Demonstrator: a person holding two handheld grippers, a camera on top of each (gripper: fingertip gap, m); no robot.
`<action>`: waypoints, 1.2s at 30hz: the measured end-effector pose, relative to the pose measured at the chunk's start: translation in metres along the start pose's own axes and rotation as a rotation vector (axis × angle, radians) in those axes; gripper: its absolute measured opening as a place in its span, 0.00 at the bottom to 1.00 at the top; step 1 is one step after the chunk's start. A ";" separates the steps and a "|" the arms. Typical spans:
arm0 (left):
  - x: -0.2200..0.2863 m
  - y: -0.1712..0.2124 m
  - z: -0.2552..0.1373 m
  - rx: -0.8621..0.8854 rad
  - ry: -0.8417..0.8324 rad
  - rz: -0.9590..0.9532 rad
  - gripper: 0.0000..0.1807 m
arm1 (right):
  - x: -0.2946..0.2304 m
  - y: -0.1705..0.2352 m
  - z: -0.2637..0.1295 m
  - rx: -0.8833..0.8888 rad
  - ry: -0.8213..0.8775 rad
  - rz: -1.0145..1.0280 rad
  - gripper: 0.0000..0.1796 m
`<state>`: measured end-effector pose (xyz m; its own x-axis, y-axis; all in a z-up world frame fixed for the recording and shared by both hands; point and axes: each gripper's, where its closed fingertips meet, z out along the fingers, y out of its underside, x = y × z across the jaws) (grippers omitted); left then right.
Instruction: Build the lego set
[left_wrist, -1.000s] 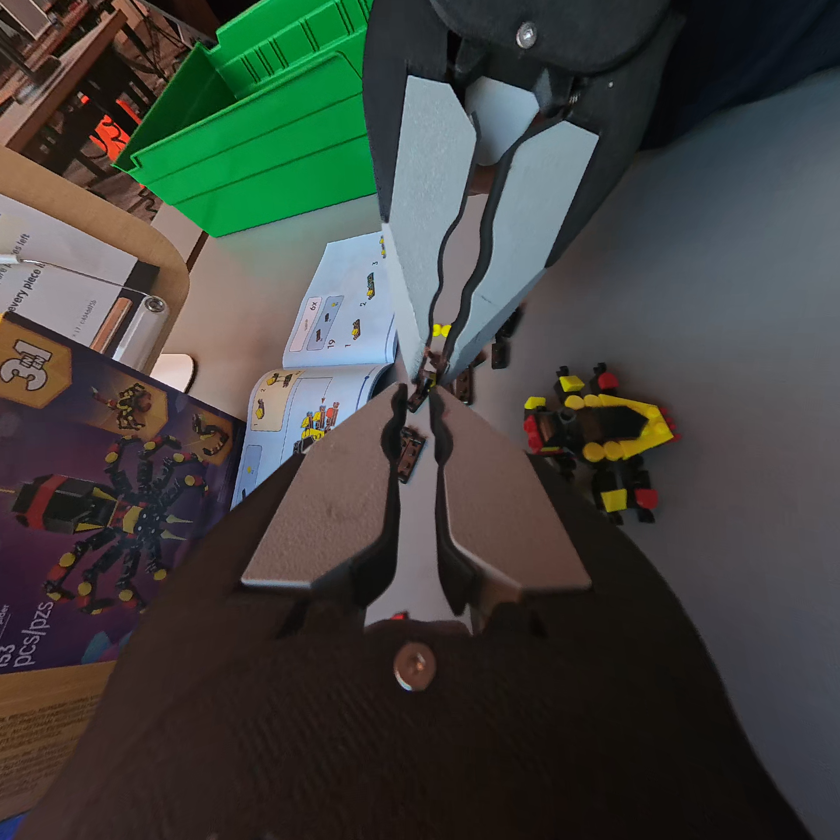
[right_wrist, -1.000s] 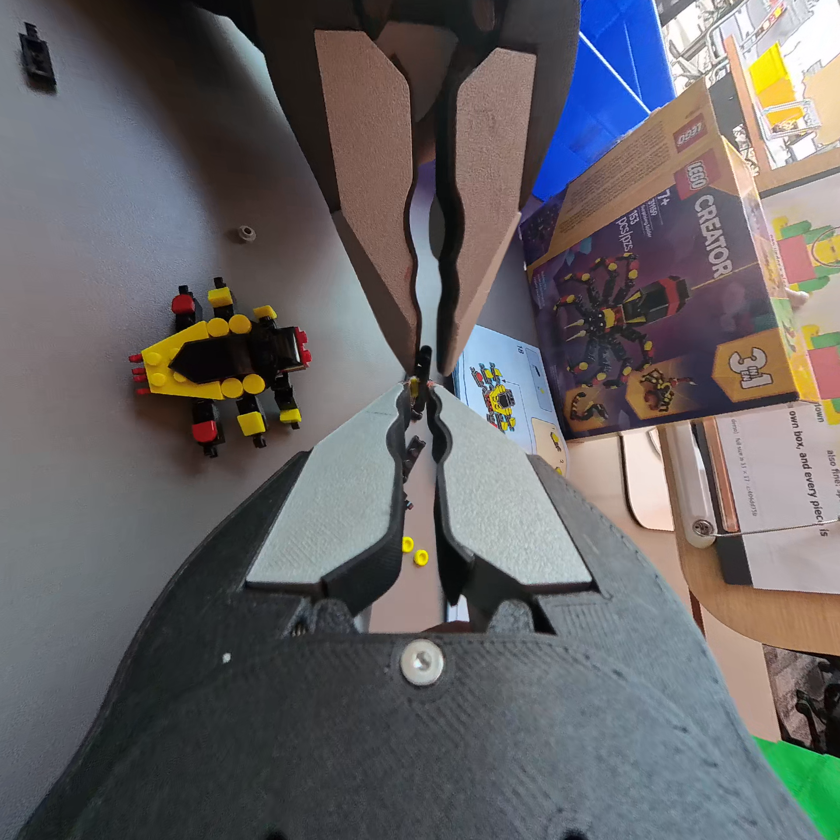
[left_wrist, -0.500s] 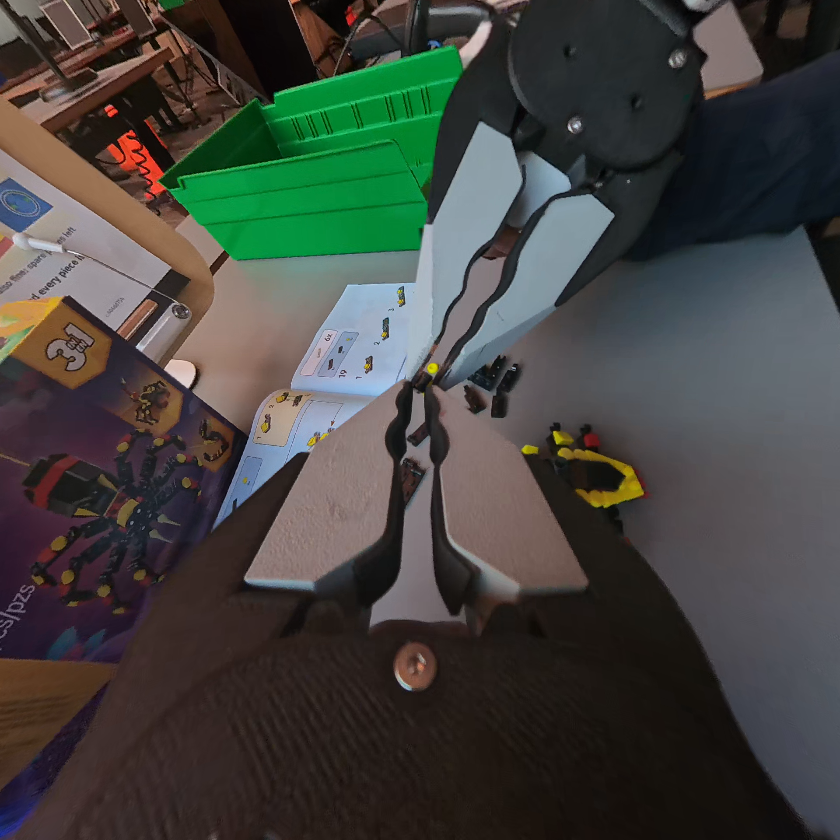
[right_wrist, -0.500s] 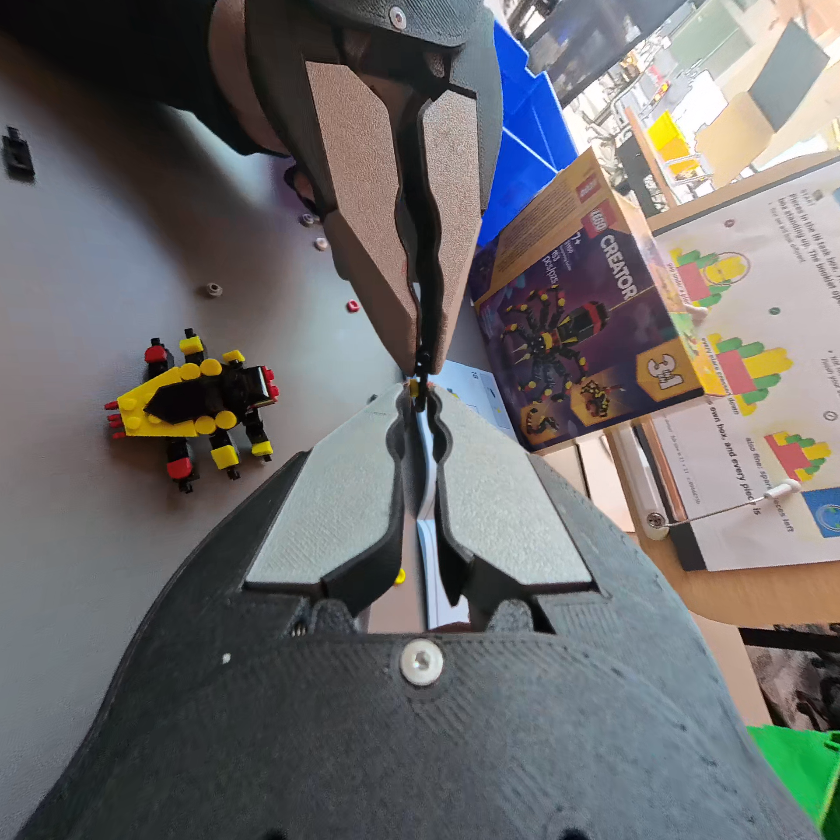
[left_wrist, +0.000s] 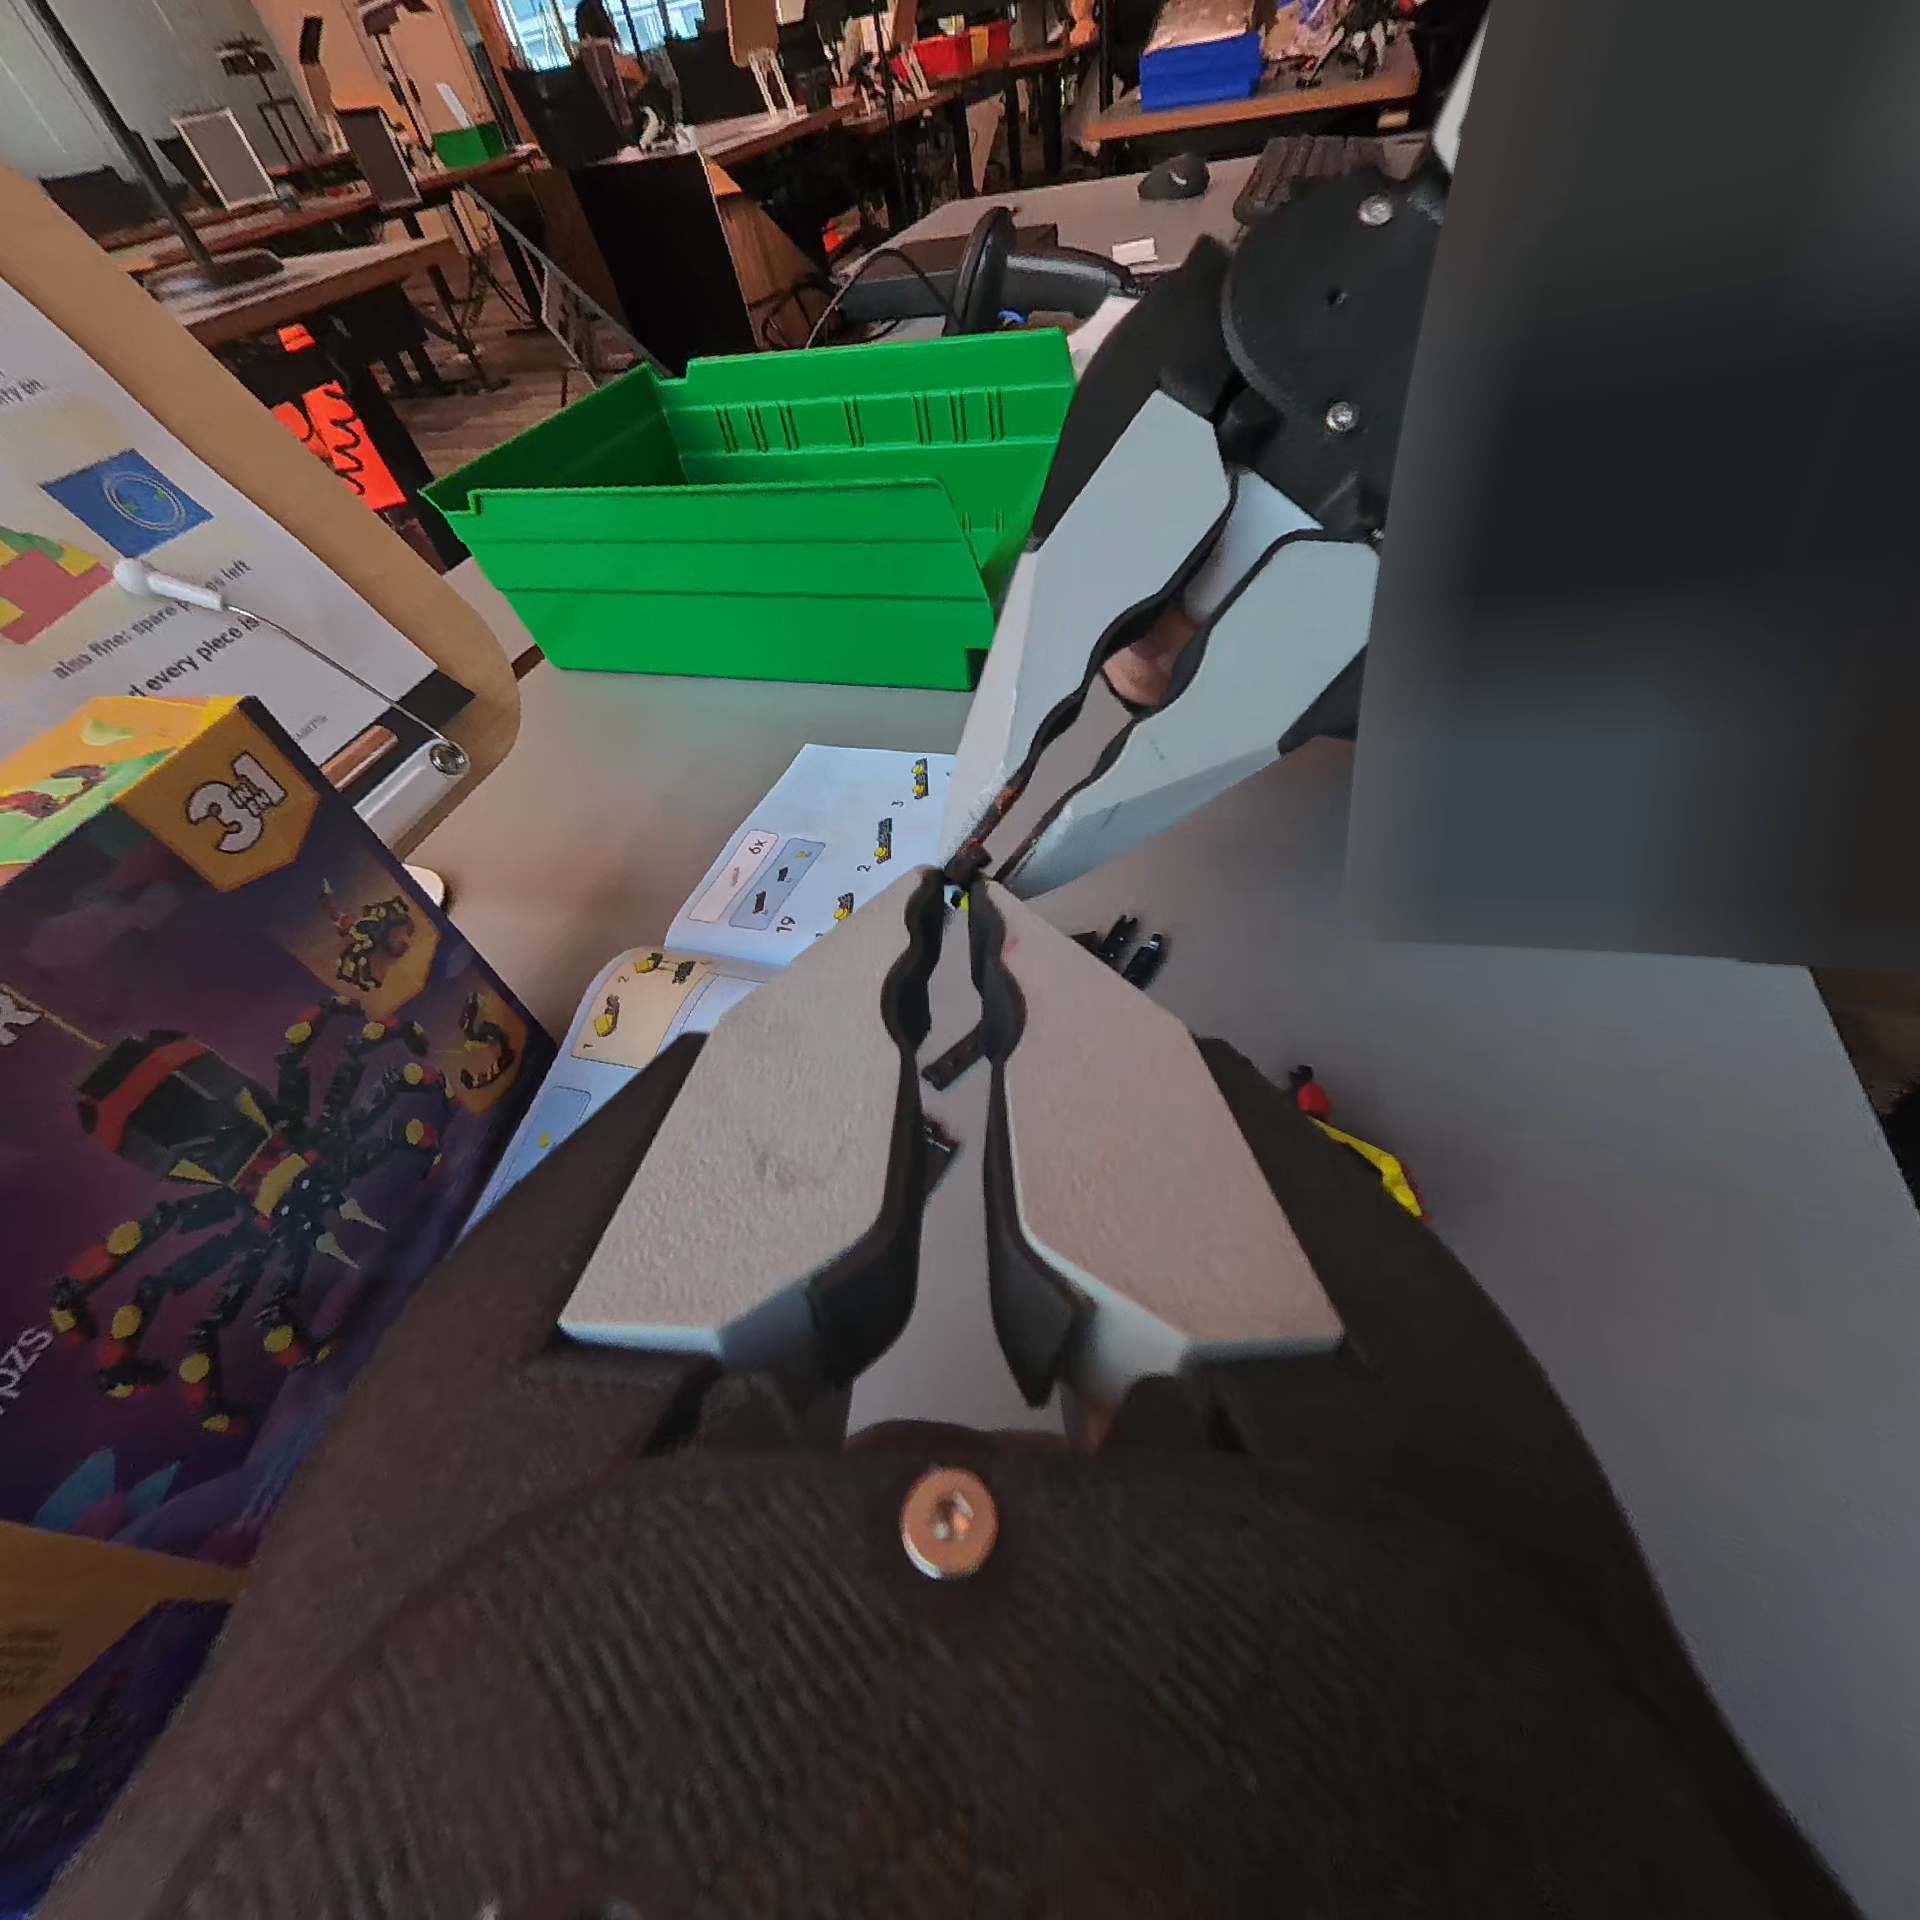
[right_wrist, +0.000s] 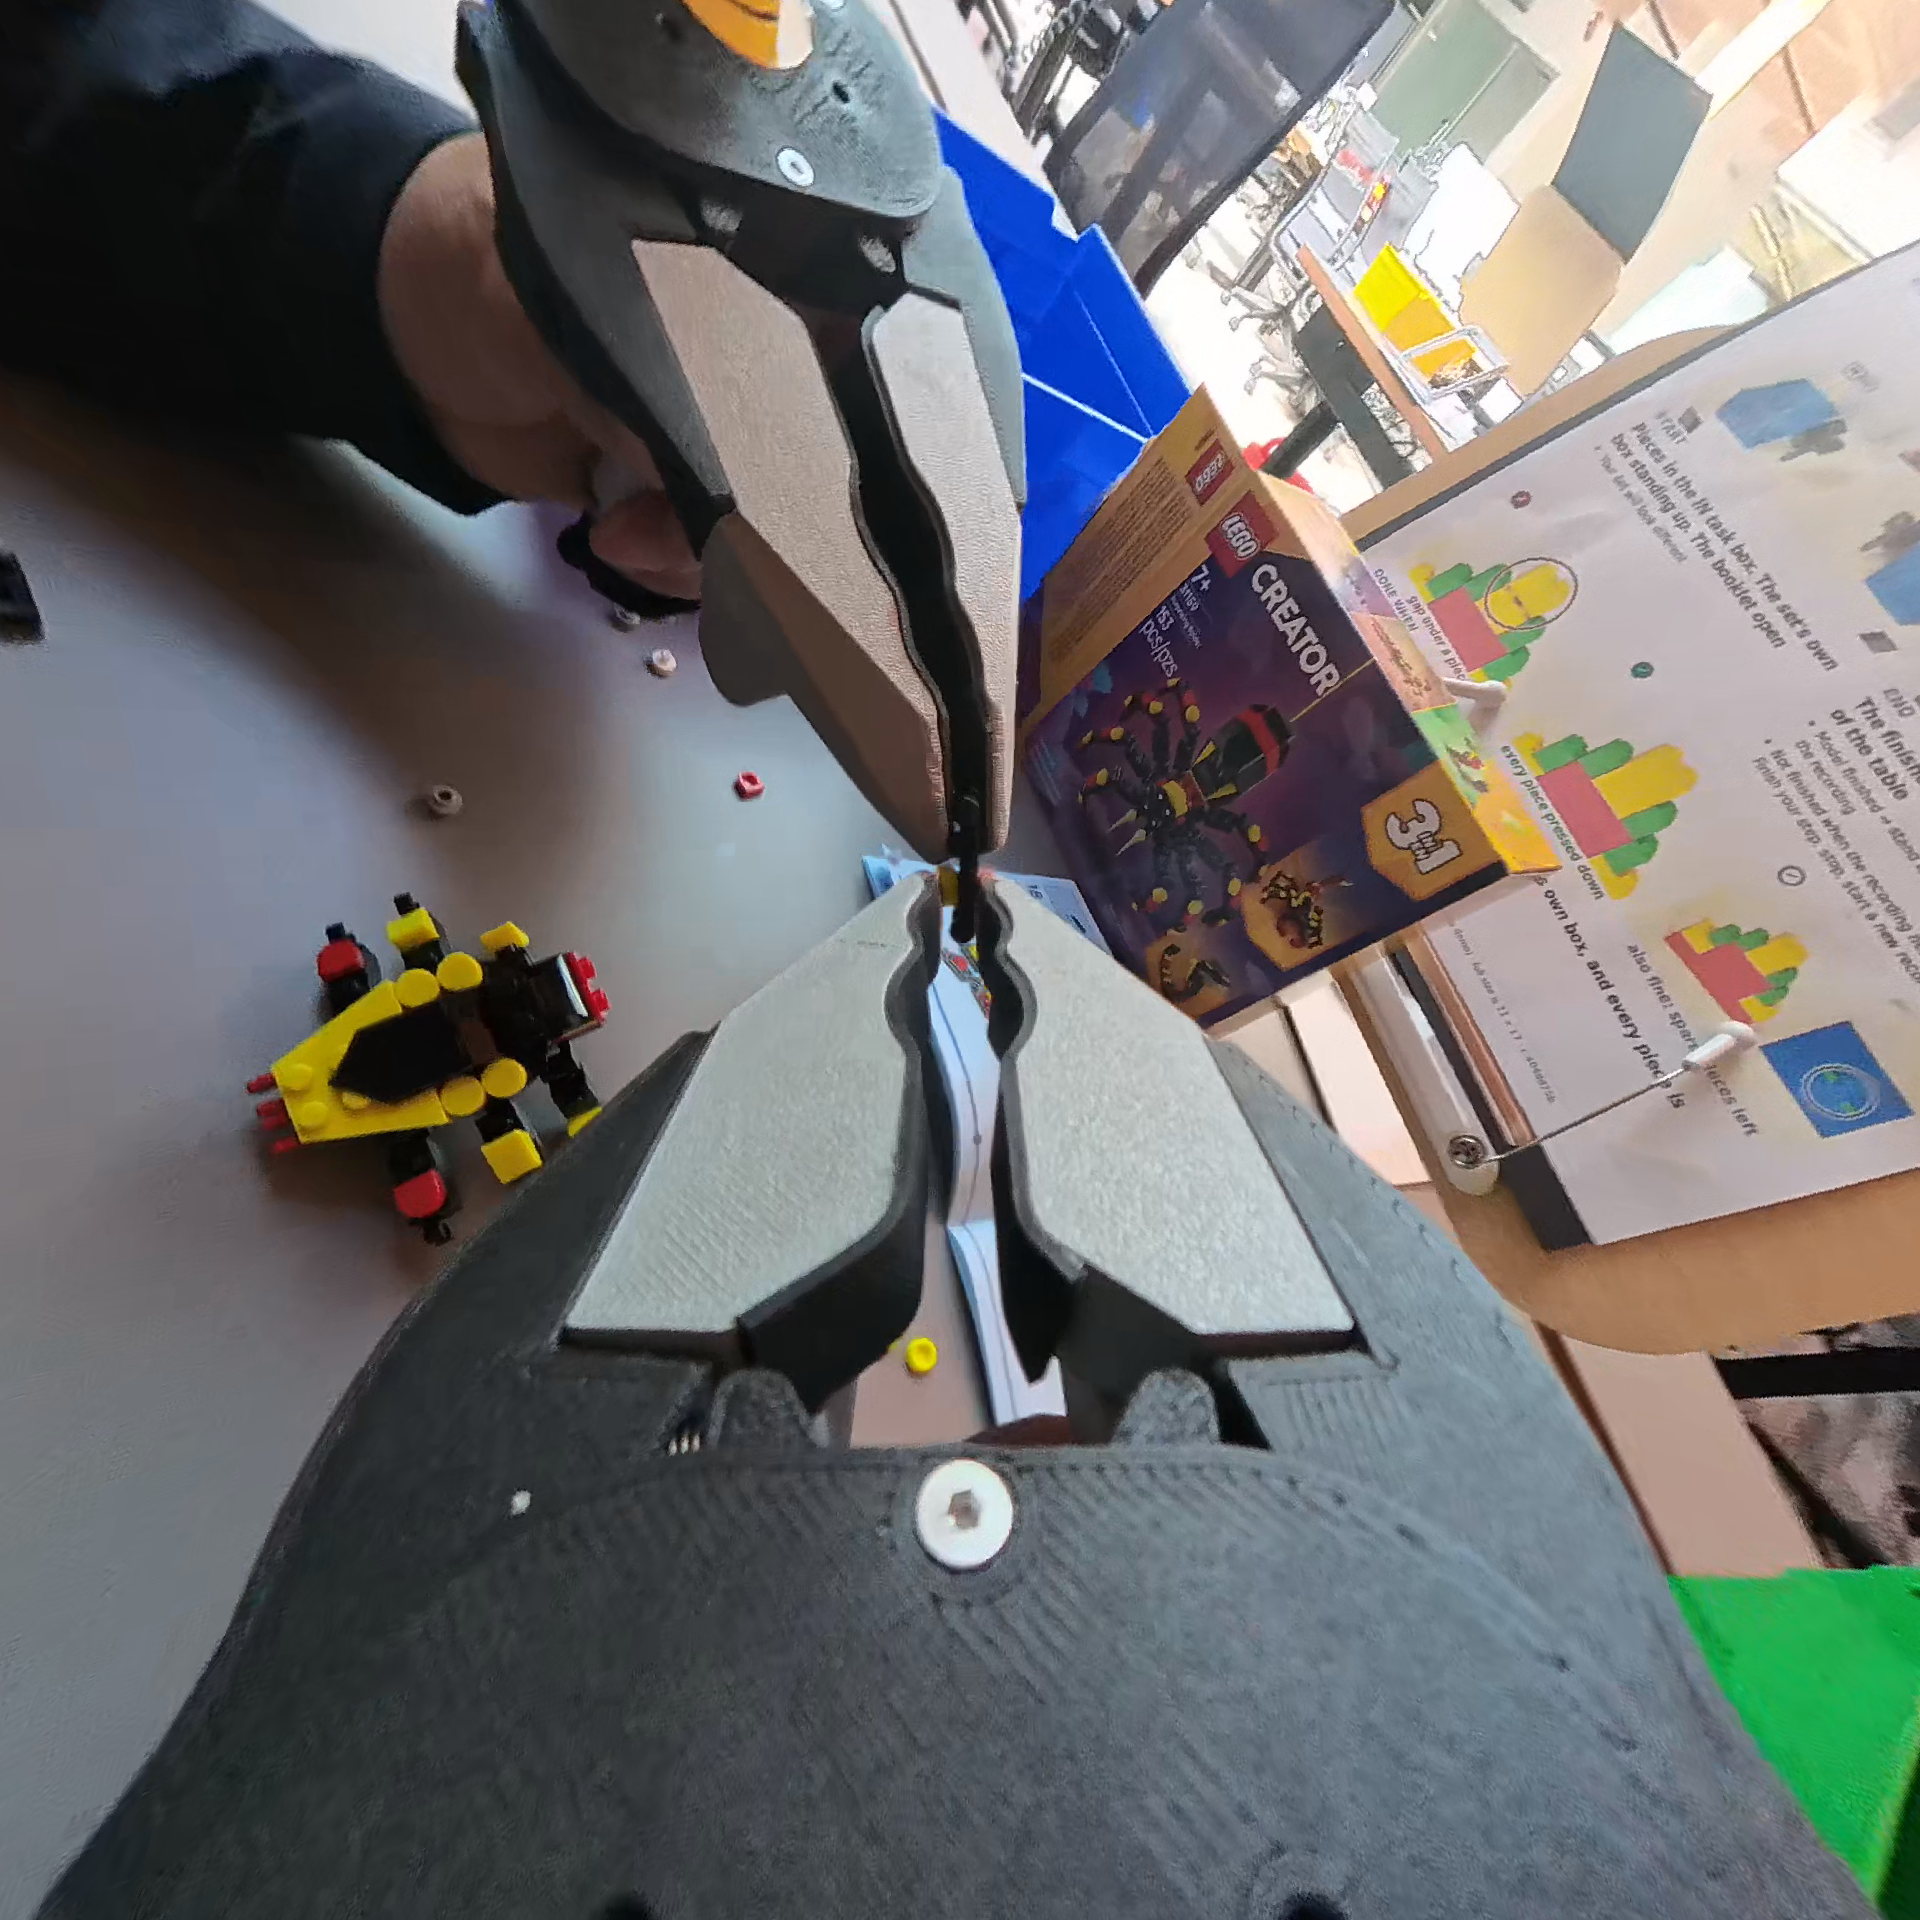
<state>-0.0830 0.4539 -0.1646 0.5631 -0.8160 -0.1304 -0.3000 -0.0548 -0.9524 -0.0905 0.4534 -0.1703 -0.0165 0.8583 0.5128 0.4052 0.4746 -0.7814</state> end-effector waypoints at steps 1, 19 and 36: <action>0.000 0.000 0.000 0.001 -0.001 0.006 0.01 | 0.000 -0.001 0.000 0.006 -0.011 0.026 0.02; -0.005 -0.015 -0.001 0.133 0.093 -0.289 0.01 | 0.009 -0.006 -0.004 0.154 -0.106 0.250 0.03; 0.003 -0.031 -0.006 0.214 0.054 -0.156 0.01 | 0.010 -0.023 -0.010 0.270 -0.160 0.421 0.04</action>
<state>-0.0763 0.4498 -0.1343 0.5461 -0.8371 0.0315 -0.0399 -0.0636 -0.9972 -0.0906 0.4490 -0.1432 -0.0510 0.9946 0.0908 0.1576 0.0978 -0.9827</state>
